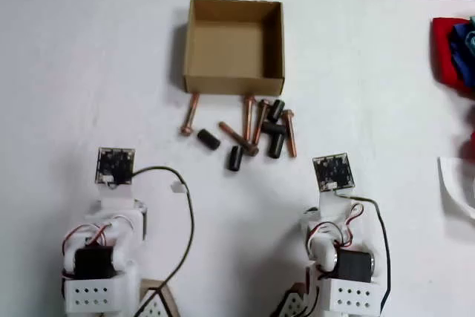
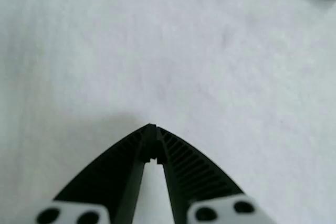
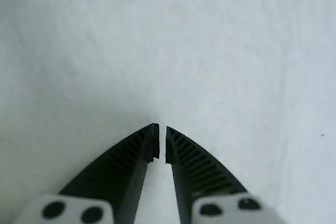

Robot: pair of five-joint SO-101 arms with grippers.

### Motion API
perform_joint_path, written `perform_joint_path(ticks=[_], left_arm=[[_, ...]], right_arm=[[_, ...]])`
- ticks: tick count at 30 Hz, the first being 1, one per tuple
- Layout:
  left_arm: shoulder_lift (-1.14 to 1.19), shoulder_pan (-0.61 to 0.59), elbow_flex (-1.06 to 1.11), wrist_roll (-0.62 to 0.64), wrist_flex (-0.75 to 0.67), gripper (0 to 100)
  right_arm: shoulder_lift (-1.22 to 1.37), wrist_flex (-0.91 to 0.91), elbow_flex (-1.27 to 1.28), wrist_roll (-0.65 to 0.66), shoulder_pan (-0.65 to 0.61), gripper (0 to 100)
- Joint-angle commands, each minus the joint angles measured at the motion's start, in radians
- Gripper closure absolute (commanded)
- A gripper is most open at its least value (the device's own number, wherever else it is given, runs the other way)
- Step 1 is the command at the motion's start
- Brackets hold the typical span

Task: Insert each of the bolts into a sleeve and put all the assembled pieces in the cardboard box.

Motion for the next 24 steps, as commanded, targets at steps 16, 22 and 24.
perform_joint_path(ticks=[16,22,24], left_arm=[[-0.005,-0.009,0.022,-0.009,0.008,97],[-0.005,-0.009,0.022,-0.009,0.008,97],[-0.005,-0.009,0.022,-0.009,0.008,97]], right_arm=[[-0.010,-0.005,0.011,0.006,0.005,97.8],[-0.010,-0.005,0.011,0.006,0.005,97.8],[-0.012,-0.036,0.011,0.006,0.004,97.8]])
